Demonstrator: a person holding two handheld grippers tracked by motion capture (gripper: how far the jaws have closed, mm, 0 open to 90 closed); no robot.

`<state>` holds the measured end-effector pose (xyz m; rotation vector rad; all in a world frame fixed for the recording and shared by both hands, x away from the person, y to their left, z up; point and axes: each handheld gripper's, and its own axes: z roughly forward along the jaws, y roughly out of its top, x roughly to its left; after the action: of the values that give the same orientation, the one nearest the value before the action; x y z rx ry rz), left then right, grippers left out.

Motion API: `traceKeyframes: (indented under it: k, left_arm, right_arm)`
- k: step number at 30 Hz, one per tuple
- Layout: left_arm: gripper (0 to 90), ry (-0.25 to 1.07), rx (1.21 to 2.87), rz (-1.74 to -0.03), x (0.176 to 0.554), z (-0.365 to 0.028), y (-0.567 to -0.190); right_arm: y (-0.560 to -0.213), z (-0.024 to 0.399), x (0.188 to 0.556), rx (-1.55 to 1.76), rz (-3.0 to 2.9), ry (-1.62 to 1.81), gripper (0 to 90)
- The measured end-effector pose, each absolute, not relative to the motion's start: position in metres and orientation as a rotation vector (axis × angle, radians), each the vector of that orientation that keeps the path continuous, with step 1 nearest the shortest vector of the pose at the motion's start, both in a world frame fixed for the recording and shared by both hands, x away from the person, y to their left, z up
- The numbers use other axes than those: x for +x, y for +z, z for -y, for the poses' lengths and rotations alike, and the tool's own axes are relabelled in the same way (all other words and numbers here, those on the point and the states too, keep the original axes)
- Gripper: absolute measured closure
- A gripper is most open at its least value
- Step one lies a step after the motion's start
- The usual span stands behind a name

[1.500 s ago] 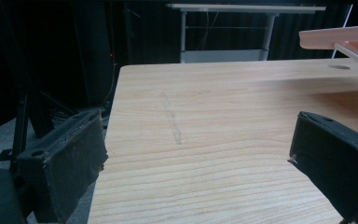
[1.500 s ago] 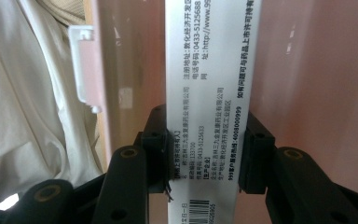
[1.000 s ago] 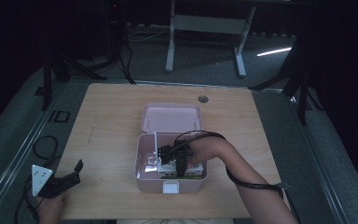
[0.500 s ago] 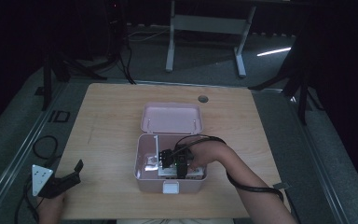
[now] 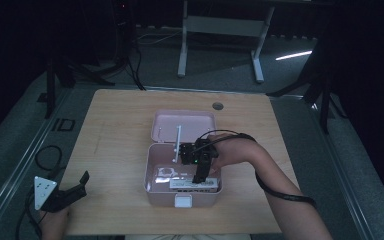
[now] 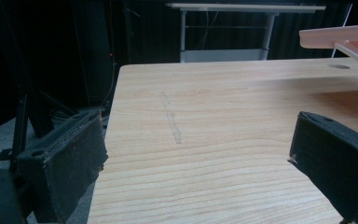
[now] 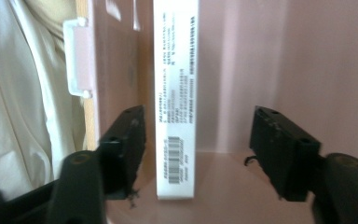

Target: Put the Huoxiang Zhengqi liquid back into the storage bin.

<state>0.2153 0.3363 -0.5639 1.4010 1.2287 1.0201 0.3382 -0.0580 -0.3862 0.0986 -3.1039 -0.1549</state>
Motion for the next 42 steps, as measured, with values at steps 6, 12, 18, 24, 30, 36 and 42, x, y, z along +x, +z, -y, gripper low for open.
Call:
traceKeyframes:
  k: [6, 12, 18, 24, 30, 36, 42]
  left_arm:
    - [3.8, 1.022, 1.403, -1.229, 0.215, -0.336, -0.564]
    - [3.8, 1.022, 1.402, -1.229, 0.215, -0.336, -0.564]
    - [3.8, 1.024, 1.403, -1.228, 0.215, -0.336, -0.564]
    - [3.8, 1.024, 1.402, -1.229, 0.215, -0.336, -0.564]
    - [3.8, 1.023, 1.403, -1.229, 0.215, -0.336, -0.564]
    - [3.8, 1.023, 1.403, -1.229, 0.215, -0.336, -0.564]
    - [3.8, 1.023, 1.403, -1.229, 0.215, -0.336, -0.564]
  right_arm:
    - [-0.365, 0.087, 0.344, 0.094, 3.112, -0.416, 16.1]
    - [-0.361, 0.117, 0.350, 0.084, 3.127, -0.512, 13.8]
    - [-0.364, 0.150, 0.354, 0.007, 3.153, -0.642, 13.3]
    - [-0.378, 0.177, 0.365, -0.106, 3.176, -0.754, 13.1]
    - [-0.402, 0.199, 0.373, -0.242, 3.179, -0.809, 12.8]
    - [-0.431, 0.217, 0.381, -0.410, 3.168, -0.887, 12.5]
    - [-0.467, 0.227, 0.387, -0.556, 3.166, -0.971, 12.4]
